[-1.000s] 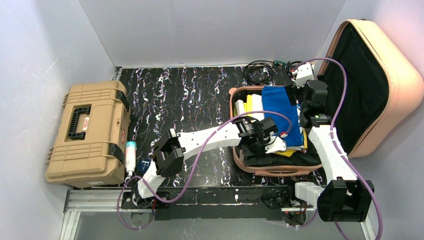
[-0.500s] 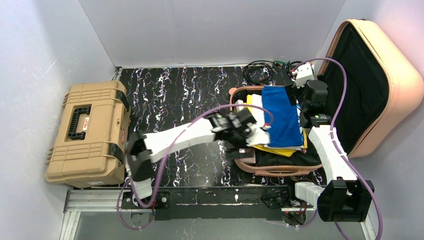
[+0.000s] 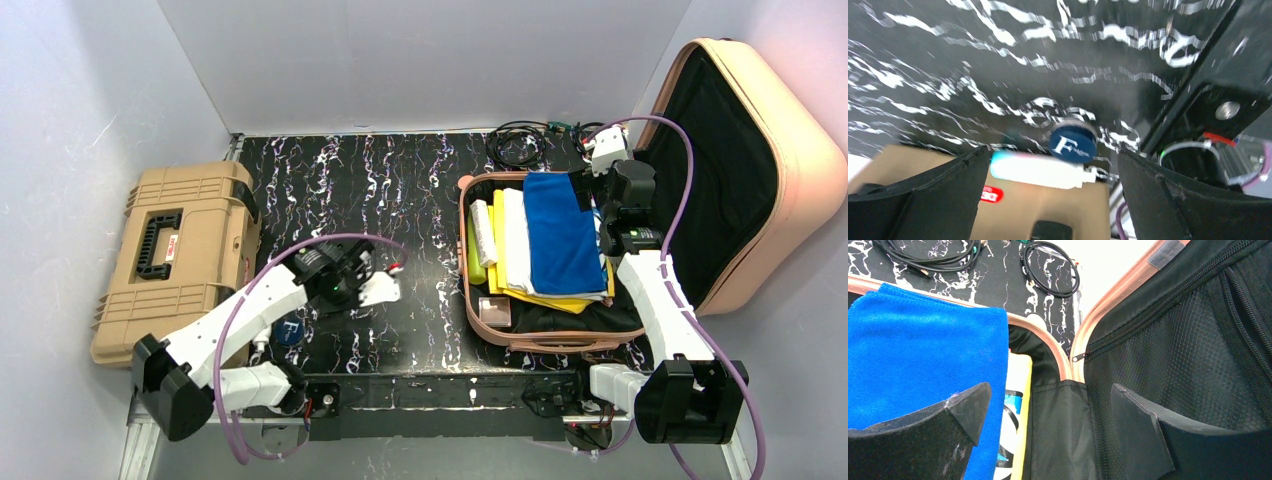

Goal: Pack the luggage
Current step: Pick up the makeup from the center of the board.

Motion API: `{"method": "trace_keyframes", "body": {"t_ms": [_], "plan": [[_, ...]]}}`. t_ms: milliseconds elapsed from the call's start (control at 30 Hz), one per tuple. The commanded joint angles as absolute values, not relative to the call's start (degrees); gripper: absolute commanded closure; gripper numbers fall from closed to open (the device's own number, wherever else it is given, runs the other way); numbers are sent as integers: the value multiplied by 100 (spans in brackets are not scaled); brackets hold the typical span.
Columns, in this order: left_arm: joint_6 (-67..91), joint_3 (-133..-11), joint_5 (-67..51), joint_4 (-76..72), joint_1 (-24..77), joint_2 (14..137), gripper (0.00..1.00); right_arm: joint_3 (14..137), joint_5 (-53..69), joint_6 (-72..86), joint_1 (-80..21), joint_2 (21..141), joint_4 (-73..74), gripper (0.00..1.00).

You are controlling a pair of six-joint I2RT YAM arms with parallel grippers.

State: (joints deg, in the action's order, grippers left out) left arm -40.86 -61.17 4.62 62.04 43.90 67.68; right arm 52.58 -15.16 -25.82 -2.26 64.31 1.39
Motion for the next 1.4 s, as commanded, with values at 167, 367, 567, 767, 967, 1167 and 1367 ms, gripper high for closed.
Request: {"method": "trace_keyframes", "body": {"t_ms": [167, 367, 567, 767, 967, 1167, 1367], "plan": [[-5763, -4092, 648, 6404, 2946, 5758, 2, 5234, -1491, -2453, -193, 6381, -97, 2], [-5958, -3496, 581, 5463, 2466, 5975, 2, 5231, -1465, -2452, -194, 6356, -88, 2], [-5995, -3380, 848, 4704, 2354, 6393, 2, 5221, -1453, -2468, -194, 6346, -88, 0], [-6119, -3274, 967, 4551, 2235, 6643, 2, 5221, -1424, -2479, -199, 6354, -83, 0], [-6387, -3031, 1159, 4365, 2063, 6833, 2, 5221, -1409, -2480, -198, 6364, -88, 0], [-6517, -3085, 1163, 4483, 1864, 7016, 2, 5221, -1399, -2479, -193, 6372, -84, 0], [-6494, -3264, 998, 4822, 1797, 7181, 46, 5223, -1406, -2479, -195, 6372, -79, 0]]}}
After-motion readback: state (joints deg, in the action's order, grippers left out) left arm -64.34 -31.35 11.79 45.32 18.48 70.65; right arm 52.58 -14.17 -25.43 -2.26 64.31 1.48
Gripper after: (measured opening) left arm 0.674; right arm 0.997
